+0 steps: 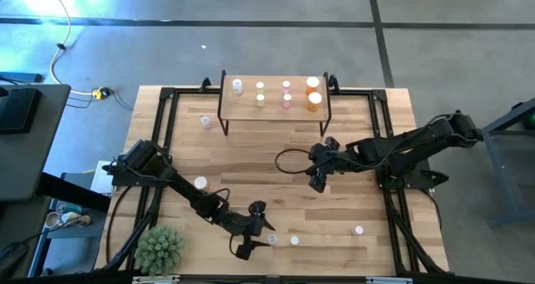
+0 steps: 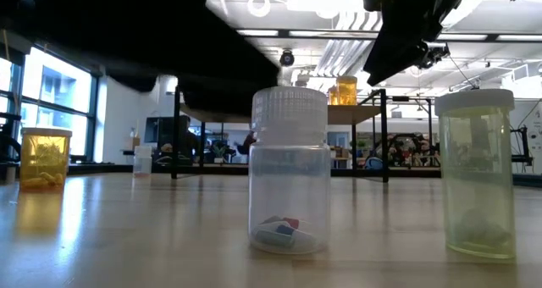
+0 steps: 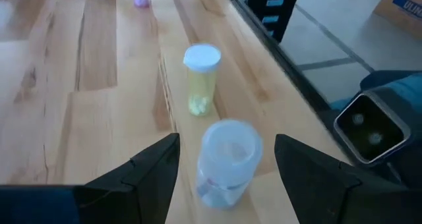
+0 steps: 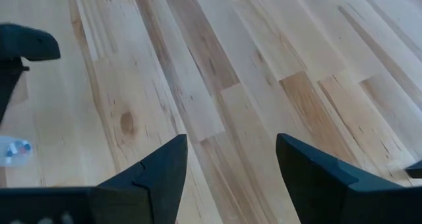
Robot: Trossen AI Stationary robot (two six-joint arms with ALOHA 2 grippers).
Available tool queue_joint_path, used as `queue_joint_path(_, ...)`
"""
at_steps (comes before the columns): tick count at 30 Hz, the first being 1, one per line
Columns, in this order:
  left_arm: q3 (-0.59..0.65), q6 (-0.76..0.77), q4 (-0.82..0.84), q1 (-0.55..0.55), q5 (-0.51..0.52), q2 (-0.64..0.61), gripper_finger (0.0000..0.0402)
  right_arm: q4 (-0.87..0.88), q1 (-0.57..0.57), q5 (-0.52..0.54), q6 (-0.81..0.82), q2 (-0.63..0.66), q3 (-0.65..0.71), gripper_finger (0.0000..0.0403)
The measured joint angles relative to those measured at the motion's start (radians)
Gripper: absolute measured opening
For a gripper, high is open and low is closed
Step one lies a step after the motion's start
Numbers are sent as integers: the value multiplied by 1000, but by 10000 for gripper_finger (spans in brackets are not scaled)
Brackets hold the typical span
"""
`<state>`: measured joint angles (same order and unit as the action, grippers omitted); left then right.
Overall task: Pick and place medicine bottles onto shelf by color
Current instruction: Put the bottom transparent pill bottle on the shelf aligned with the transparent pill bottle
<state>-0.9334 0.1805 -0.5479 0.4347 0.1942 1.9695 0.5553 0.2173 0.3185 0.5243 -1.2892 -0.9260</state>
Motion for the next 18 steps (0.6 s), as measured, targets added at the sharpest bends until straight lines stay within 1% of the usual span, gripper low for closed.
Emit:
queue_joint_path(7,-60,5,26,0,-2,57,239,-12,0,0,0,0,0,222)
queue_joint_path(18,-70,28,47,0,25,60,236,-14,0,0,0,0,0,222)
